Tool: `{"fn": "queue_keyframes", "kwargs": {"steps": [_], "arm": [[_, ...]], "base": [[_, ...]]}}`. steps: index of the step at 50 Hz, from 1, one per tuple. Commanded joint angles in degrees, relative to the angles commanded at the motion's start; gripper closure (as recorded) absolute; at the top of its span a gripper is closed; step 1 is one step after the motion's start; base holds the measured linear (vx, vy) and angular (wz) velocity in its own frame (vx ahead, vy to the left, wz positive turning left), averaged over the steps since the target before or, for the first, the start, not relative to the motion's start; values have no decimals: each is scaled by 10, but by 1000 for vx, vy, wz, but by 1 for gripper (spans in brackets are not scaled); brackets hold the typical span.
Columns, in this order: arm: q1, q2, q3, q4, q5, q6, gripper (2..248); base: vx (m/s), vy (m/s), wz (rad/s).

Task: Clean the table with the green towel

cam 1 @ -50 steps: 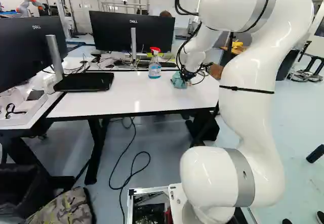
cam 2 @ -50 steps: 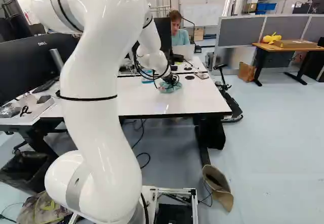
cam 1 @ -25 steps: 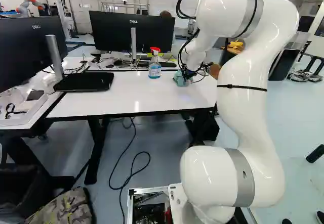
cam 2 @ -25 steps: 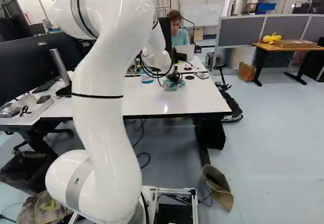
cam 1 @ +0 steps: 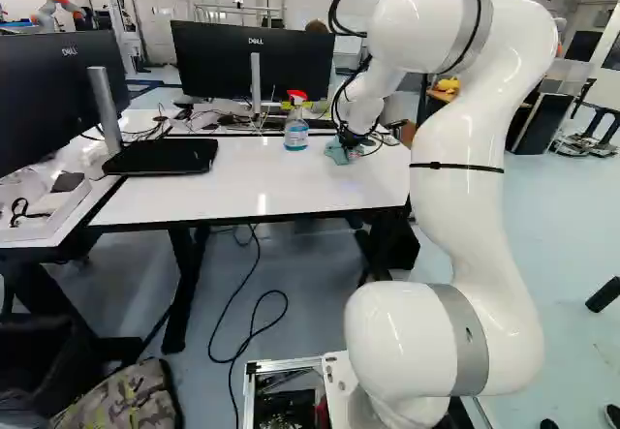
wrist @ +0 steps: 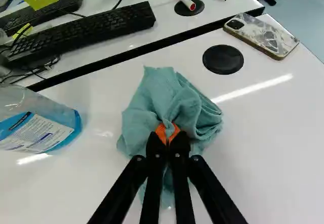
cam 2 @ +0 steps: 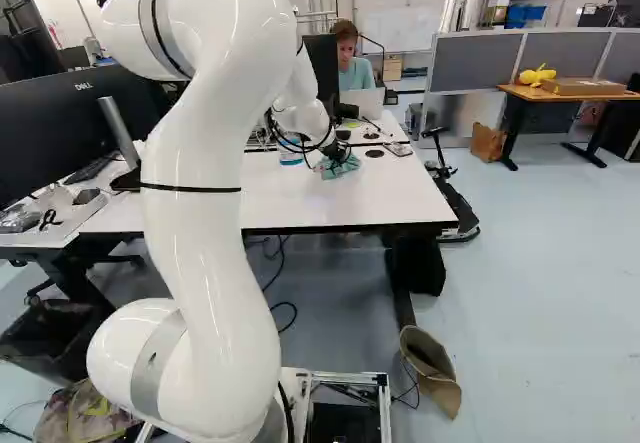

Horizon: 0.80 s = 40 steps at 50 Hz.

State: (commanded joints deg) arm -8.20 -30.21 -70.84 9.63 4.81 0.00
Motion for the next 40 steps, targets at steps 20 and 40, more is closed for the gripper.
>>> {"fn": "queue_keyframes", "kwargs": {"steps": [20, 40], "arm": [[0, 25, 5, 0, 0, 0, 224], [2, 51, 10, 0, 0, 0, 224]], "base": [[0, 0, 0], [0, 0, 0]]}}
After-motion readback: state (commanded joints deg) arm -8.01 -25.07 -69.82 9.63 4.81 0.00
